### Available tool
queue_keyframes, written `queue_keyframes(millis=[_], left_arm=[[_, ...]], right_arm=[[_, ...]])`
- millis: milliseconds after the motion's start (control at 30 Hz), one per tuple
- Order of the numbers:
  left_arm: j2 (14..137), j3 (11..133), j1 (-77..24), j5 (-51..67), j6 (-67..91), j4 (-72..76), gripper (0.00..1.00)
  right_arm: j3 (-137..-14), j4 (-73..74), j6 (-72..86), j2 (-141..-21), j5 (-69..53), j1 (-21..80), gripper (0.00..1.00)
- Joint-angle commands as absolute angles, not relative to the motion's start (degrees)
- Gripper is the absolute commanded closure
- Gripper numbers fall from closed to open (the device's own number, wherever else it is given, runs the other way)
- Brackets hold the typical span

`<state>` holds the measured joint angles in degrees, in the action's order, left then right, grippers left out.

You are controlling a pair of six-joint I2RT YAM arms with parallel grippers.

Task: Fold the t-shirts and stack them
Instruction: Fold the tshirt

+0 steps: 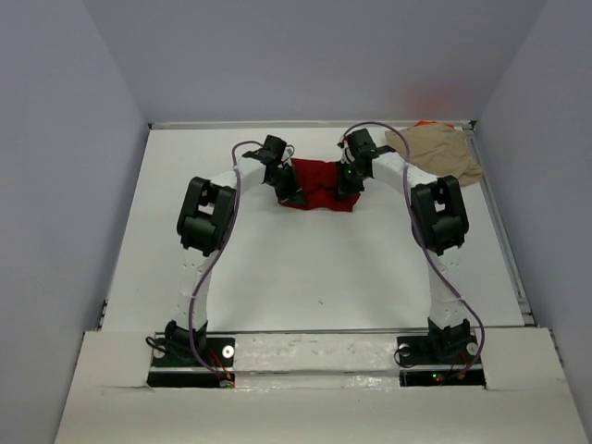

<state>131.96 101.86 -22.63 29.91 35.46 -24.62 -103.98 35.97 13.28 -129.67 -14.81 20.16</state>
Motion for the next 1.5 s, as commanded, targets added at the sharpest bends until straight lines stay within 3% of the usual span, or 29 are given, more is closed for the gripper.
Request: queue_keyframes(millis=[0, 533, 867, 933, 967, 1000, 1033, 1133, 1167, 1233, 1333, 1467], left_arm=[[127.4, 94.6, -26.9, 30.4, 34.7, -26.1, 1.0], [105.7, 67.9, -34.1, 27.6, 36.1, -20.0, 1.0], [98.9, 76.0, -33.7, 13.4, 33.1, -28.8, 1.0], [98.0, 81.0, -33.7, 8.6, 32.3, -30.9, 1.0], [97.7, 82.4, -33.7, 7.6, 31.6, -32.4, 1.0], [97.5, 83.9, -33.7, 6.7, 31.4, -33.1, 1.0], [97.6, 86.3, -33.7, 6.2, 31.0, -33.8, 1.0], [99.6, 90.1, -33.7, 7.7, 30.1, -37.2, 1.0], [100.0, 90.3, -33.7, 8.4, 29.8, -37.6, 1.0], [100.7, 90.0, -33.8, 8.4, 29.4, -38.8, 1.0], [100.6, 88.3, -33.7, 9.7, 29.3, -38.8, 1.0], [99.4, 85.9, -33.7, 11.8, 29.8, -37.7, 0.99]], right_arm=[[-95.7, 35.7, 14.8, -125.3, -14.2, 23.1, 1.0], [-69.5, 31.3, 21.8, -102.6, -7.9, 29.6, 1.0], [-67.1, 30.8, 20.1, -92.0, 3.9, 32.3, 1.0], [-68.6, 30.8, 18.8, -91.1, 5.9, 32.3, 0.9], [-69.5, 31.5, 18.4, -90.8, 6.0, 32.3, 0.78], [-70.6, 32.4, 18.0, -90.7, 6.2, 32.3, 0.72], [-73.0, 33.2, 17.8, -91.1, 6.2, 32.3, 0.58], [-76.0, 35.9, 17.7, -92.4, 4.6, 32.3, 0.4], [-76.4, 35.4, 17.5, -92.4, 4.2, 32.3, 0.24], [-76.2, 34.8, 17.0, -92.7, 5.8, 32.3, 0.08], [-75.9, 34.2, 16.6, -94.3, 4.1, 29.1, 0.04], [-74.4, 31.6, 16.3, -95.4, 2.3, 26.2, 0.09]])
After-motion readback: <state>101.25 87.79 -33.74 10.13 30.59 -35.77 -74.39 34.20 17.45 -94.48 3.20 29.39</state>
